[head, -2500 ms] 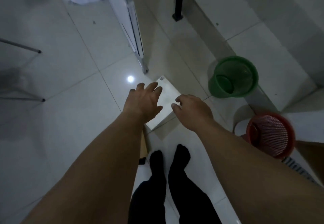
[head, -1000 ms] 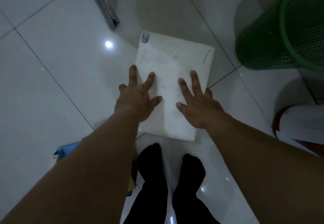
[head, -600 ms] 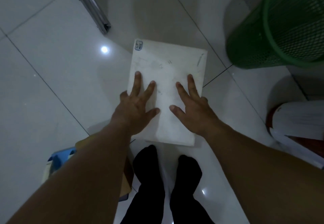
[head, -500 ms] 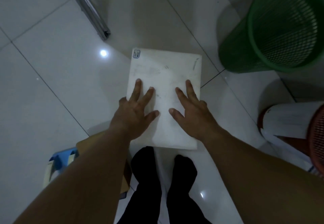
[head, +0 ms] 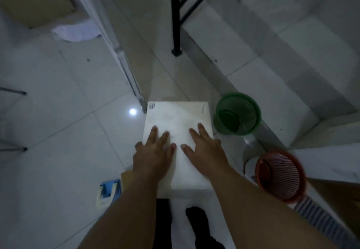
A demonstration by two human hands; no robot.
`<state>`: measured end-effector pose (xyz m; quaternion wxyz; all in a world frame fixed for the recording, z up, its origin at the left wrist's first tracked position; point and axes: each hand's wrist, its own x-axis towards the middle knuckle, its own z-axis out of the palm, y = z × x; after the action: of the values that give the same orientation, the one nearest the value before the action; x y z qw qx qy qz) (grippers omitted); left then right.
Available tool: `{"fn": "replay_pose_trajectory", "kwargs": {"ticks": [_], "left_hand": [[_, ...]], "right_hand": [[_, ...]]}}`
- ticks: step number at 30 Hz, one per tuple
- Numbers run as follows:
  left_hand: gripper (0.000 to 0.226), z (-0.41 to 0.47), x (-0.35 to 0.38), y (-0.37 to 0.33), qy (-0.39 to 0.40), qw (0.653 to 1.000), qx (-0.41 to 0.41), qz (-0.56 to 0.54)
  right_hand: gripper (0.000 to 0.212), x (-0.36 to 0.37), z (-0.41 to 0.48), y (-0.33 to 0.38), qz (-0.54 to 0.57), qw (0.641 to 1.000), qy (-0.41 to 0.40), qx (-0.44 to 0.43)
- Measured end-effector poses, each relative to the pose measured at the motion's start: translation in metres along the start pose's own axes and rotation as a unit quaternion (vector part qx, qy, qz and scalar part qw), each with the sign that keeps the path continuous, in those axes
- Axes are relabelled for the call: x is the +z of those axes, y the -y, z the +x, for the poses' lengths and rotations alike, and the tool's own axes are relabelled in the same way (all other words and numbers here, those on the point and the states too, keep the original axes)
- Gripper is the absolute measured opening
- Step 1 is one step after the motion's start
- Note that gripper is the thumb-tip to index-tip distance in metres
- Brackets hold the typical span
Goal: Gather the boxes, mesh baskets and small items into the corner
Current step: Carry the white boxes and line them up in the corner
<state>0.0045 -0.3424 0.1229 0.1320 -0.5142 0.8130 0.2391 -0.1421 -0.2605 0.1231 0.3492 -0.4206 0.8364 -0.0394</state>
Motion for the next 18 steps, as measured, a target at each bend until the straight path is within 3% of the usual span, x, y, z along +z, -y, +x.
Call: {"fn": "replay_pose_trajectory", "kwargs": {"ticks": [10, 18], "left_hand": [[0.062, -0.148, -0.144, -0.041, -0.150, 0.980, -0.120, -0.043], [0.061, -0.282, -0.166, 0.048, -0.248, 0.922, -0.286, -0.080]], "right_hand": [[0.066, -0.141, -0.111, 0.087, -0.092, 0.976, -0.083, -0.177], [0.069, -0.103, -0.206, 0.203, -0.148, 0.921, -0.043, -0.358]]}}
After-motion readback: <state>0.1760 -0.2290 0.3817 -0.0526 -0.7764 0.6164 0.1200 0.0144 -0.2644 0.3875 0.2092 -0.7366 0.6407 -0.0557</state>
